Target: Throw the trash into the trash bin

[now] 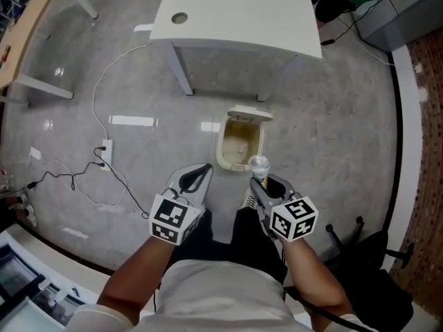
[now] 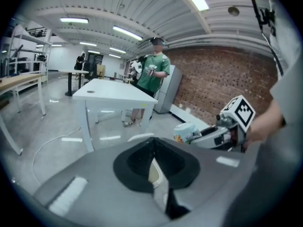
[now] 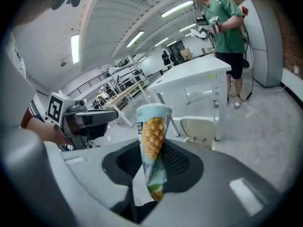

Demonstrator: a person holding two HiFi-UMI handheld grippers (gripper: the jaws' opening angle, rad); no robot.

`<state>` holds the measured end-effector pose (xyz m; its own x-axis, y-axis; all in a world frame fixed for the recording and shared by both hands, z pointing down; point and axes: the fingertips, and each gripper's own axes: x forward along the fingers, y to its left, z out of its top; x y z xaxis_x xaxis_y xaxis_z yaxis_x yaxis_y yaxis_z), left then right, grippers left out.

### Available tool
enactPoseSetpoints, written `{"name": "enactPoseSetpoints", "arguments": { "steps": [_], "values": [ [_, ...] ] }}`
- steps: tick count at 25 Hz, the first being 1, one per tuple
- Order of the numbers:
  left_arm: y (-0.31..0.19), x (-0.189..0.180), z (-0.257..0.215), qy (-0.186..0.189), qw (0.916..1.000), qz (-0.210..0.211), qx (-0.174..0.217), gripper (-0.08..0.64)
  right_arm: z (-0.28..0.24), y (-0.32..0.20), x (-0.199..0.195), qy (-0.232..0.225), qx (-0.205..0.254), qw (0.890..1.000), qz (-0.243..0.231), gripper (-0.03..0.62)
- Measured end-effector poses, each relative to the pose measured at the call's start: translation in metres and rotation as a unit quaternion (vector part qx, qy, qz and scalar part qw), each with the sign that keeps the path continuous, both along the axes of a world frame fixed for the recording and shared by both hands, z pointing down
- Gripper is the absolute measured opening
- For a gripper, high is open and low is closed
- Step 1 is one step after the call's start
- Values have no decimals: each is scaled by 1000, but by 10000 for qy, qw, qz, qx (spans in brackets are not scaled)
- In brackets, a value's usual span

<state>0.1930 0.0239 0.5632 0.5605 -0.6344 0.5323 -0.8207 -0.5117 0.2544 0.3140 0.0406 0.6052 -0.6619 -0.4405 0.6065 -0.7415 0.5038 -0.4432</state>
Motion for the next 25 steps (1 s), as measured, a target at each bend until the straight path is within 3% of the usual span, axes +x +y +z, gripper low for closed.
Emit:
{"name": "enactPoseSetpoints", "arguments": {
  "steps": [4,11,17,25],
  "values": [
    [1,26,49,-14,9990,-138,-423,8,66,-15,4,153,-321,9992,-199,107],
    [6,70,129,-256,9955,101,-905,8,178,-41,11,416,-815,9952,-337,107],
    [-4,70,167,-282,9929,-15,-1152,8,259,-63,16,735,-1162,9899,-336,107],
    [-16,58,188,-350,9922,-74,-1194,8,318,-86,7,1164,-1228,9835,-637,107]
  ]
}}
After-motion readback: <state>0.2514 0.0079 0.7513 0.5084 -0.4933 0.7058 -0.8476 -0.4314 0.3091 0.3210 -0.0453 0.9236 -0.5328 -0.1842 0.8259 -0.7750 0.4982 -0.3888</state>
